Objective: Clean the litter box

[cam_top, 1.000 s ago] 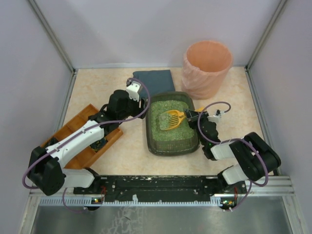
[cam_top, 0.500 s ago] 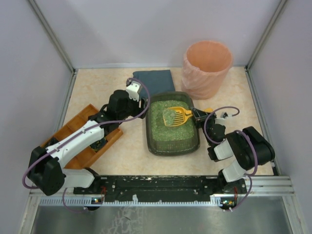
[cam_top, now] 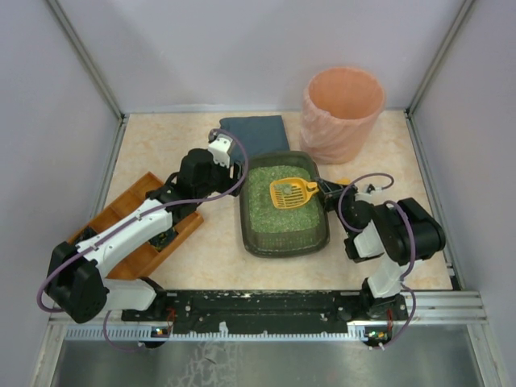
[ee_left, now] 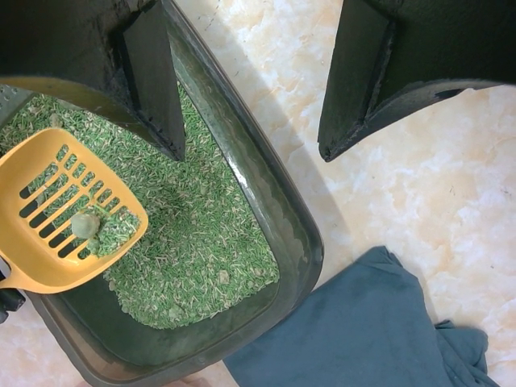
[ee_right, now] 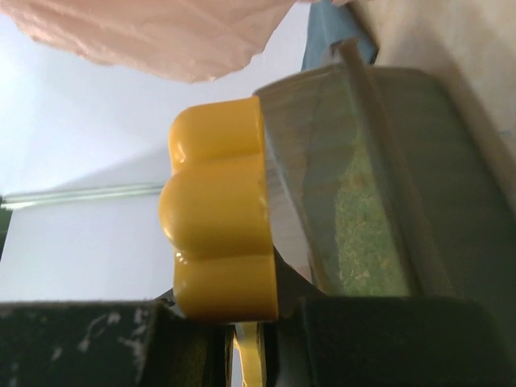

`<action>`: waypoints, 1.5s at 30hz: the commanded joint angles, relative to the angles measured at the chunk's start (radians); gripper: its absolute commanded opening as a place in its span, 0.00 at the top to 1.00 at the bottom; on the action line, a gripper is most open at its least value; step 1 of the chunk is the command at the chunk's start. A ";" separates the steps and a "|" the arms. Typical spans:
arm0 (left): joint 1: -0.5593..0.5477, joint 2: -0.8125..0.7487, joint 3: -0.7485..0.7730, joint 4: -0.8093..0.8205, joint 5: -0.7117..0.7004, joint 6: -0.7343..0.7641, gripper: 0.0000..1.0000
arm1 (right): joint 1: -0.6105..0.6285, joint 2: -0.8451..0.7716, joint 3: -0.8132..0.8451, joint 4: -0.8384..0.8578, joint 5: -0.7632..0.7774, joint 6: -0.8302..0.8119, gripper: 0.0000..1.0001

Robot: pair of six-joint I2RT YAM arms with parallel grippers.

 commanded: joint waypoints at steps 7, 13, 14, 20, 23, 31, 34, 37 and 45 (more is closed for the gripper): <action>-0.004 -0.008 -0.009 0.024 -0.017 -0.002 0.27 | 0.009 -0.087 0.066 0.170 -0.068 -0.037 1.00; -0.004 0.008 0.008 0.006 -0.002 -0.002 0.28 | -0.054 -0.231 0.036 -0.012 -0.027 -0.110 1.00; -0.005 0.004 0.006 0.006 -0.005 -0.003 0.27 | -0.047 -0.242 0.045 -0.011 -0.053 -0.112 1.00; -0.004 0.008 0.005 0.012 0.007 -0.004 0.27 | -0.069 -0.288 0.053 -0.097 -0.063 -0.141 1.00; -0.004 -0.002 -0.003 0.022 -0.003 -0.006 0.27 | -0.053 -0.268 0.070 -0.023 -0.103 -0.107 1.00; -0.004 0.003 0.000 0.013 -0.002 -0.005 0.27 | -0.032 -0.297 0.074 -0.083 -0.083 -0.128 1.00; -0.005 0.004 -0.002 0.030 0.005 -0.004 0.27 | 0.028 -0.323 0.114 -0.156 -0.083 -0.184 1.00; -0.004 0.016 0.015 -0.006 0.005 -0.005 0.27 | -0.065 -0.337 0.034 -0.156 -0.018 -0.141 1.00; -0.004 0.025 0.024 -0.012 0.013 -0.007 0.27 | -0.048 -0.365 0.055 -0.200 -0.034 -0.145 1.00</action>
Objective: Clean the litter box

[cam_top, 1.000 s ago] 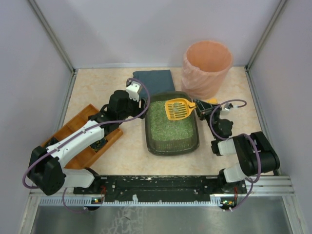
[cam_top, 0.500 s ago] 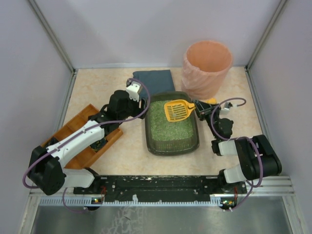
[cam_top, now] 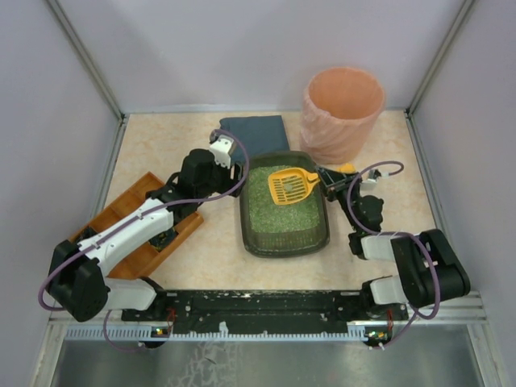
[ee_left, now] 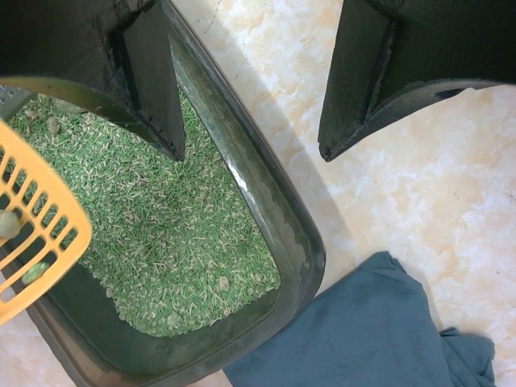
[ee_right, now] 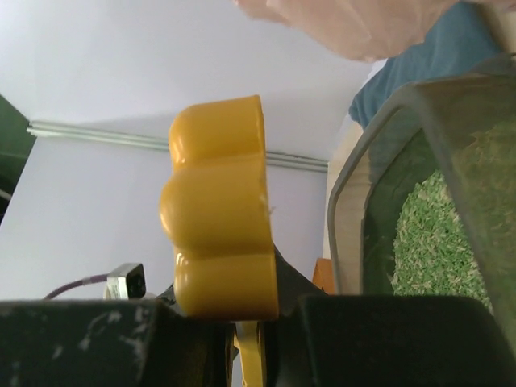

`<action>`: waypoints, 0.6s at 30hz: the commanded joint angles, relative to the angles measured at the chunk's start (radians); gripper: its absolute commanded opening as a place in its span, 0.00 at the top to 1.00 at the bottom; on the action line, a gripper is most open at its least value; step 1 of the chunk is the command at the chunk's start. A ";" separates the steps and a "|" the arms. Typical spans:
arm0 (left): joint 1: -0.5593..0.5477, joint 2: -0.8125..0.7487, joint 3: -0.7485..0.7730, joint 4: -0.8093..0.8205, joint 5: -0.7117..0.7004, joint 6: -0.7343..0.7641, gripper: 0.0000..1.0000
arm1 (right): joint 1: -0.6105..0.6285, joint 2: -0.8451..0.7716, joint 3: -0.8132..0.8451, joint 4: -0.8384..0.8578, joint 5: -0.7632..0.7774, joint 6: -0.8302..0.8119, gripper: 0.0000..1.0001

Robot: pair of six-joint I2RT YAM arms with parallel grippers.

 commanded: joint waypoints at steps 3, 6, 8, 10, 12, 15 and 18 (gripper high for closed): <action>-0.005 -0.001 0.003 0.018 0.000 -0.007 0.27 | 0.004 -0.047 0.040 0.029 -0.013 -0.014 1.00; -0.005 0.002 0.005 0.029 0.013 -0.004 0.27 | -0.005 -0.060 0.049 -0.007 -0.007 -0.034 1.00; -0.005 0.011 0.019 -0.002 0.009 -0.007 0.27 | -0.077 -0.065 -0.008 -0.031 0.035 0.019 1.00; -0.005 0.005 0.013 -0.001 0.001 -0.007 0.27 | -0.062 -0.045 -0.006 0.027 0.006 0.024 1.00; -0.005 -0.003 -0.001 0.028 0.004 -0.006 0.27 | 0.013 -0.036 0.052 0.015 -0.047 0.001 1.00; -0.004 0.011 0.015 0.008 0.012 -0.003 0.27 | -0.019 -0.060 0.023 -0.031 0.004 0.010 1.00; -0.005 0.008 0.012 0.005 0.002 -0.007 0.27 | -0.008 -0.083 0.069 -0.084 -0.031 -0.030 1.00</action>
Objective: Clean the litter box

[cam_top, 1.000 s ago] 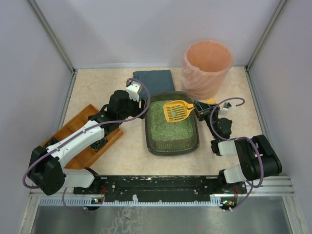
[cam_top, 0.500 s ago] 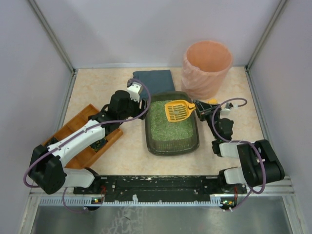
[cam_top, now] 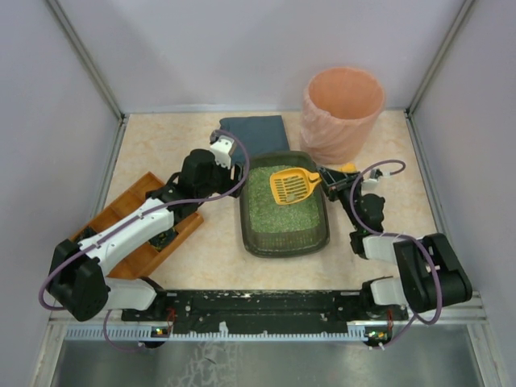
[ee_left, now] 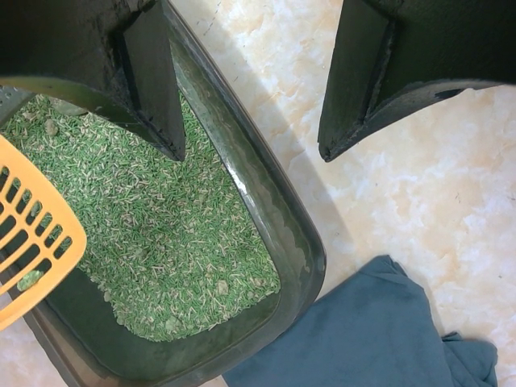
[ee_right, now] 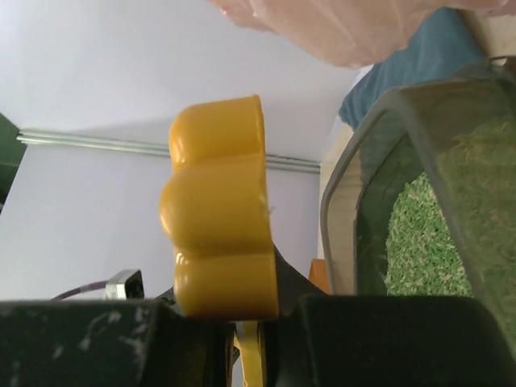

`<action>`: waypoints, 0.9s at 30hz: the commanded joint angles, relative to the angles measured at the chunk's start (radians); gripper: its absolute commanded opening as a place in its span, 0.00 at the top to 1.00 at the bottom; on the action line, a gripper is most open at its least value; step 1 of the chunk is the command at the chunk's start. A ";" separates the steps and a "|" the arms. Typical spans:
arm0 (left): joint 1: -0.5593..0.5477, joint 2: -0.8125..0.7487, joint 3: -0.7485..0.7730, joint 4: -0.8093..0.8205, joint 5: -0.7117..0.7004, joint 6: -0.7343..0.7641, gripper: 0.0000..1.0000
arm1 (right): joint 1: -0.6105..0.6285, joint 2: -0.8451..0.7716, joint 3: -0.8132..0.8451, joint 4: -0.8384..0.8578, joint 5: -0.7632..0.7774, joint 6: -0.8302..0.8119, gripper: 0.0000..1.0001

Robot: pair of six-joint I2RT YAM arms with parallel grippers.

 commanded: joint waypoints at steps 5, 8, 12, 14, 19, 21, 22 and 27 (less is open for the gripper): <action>-0.005 0.004 0.008 0.024 -0.002 -0.004 0.26 | -0.006 -0.098 0.086 -0.085 0.000 -0.048 1.00; -0.005 0.005 0.006 0.025 -0.006 -0.005 0.24 | -0.006 -0.132 0.129 -0.158 -0.008 -0.065 1.00; -0.005 0.007 0.006 0.027 -0.012 -0.001 0.21 | -0.026 -0.148 0.219 -0.242 -0.030 -0.062 1.00; -0.005 0.008 0.005 0.025 -0.017 0.000 0.19 | -0.044 -0.152 0.295 -0.319 -0.037 -0.083 1.00; -0.005 0.006 0.004 0.026 -0.033 0.004 0.15 | -0.106 -0.134 0.494 -0.484 -0.018 -0.122 1.00; -0.005 0.007 0.003 0.025 -0.038 0.004 0.12 | -0.138 -0.117 0.578 -0.530 0.013 -0.133 1.00; -0.005 0.007 0.003 0.024 -0.041 0.005 0.11 | -0.154 -0.104 0.619 -0.546 0.020 -0.142 1.00; -0.005 0.003 0.003 0.025 -0.048 0.005 0.05 | -0.236 -0.017 0.797 -0.598 0.057 -0.151 1.00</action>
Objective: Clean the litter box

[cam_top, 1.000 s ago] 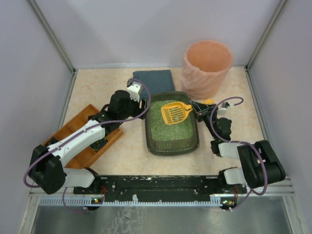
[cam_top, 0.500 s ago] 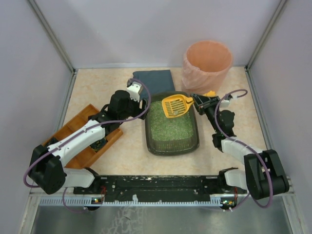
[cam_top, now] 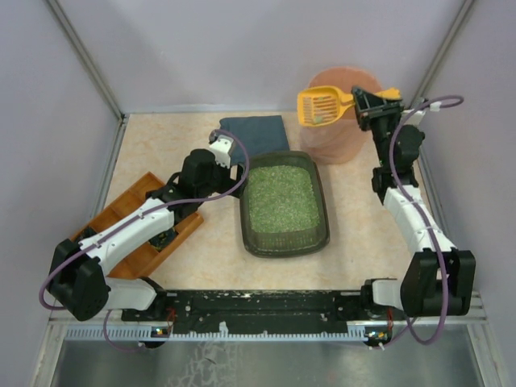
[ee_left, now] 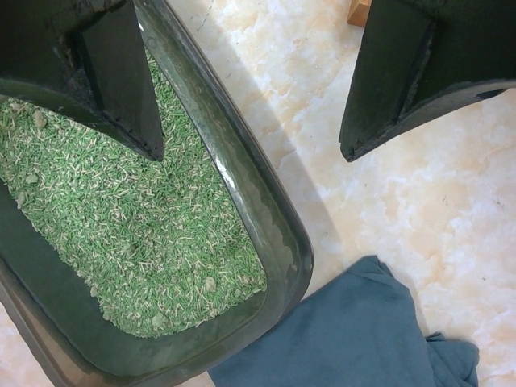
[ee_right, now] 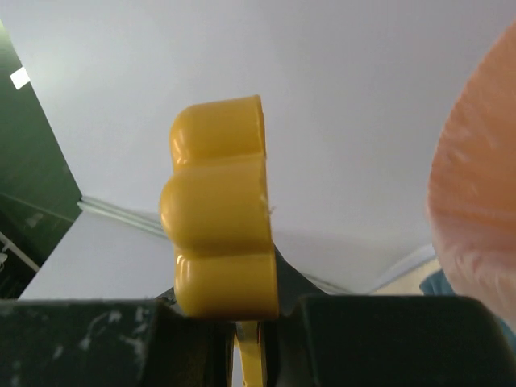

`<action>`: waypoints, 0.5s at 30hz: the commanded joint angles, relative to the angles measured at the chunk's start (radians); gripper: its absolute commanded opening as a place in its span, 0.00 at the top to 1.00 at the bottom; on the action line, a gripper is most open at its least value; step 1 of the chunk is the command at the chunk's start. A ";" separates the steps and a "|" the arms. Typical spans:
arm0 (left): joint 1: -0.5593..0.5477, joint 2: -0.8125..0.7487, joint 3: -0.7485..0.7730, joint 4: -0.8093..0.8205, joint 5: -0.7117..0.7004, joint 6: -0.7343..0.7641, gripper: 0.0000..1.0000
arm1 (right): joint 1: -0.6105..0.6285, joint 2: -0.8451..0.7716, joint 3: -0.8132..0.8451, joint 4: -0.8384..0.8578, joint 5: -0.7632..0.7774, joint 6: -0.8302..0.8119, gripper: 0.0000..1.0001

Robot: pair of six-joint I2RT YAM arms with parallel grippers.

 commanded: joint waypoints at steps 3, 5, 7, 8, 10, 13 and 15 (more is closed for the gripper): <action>-0.005 0.002 0.004 0.021 -0.019 0.003 0.01 | -0.102 0.115 0.237 -0.042 0.058 -0.032 1.00; -0.005 0.002 0.006 0.019 -0.022 0.005 0.00 | -0.127 0.150 0.293 -0.047 0.069 -0.052 1.00; -0.004 0.000 0.007 0.017 -0.030 0.005 0.00 | -0.142 0.180 0.350 -0.067 0.085 -0.120 1.00; -0.005 -0.001 0.007 0.016 -0.032 0.005 0.00 | -0.147 0.195 0.380 -0.089 0.096 -0.160 1.00; -0.004 -0.004 0.008 0.016 -0.028 0.010 0.00 | -0.150 0.219 0.427 -0.129 0.120 -0.254 1.00; -0.004 -0.009 0.009 0.015 -0.036 0.010 0.00 | -0.151 0.253 0.481 -0.177 0.138 -0.361 1.00; -0.004 -0.012 0.009 0.011 -0.048 0.011 0.00 | -0.151 0.272 0.508 -0.199 0.154 -0.424 1.00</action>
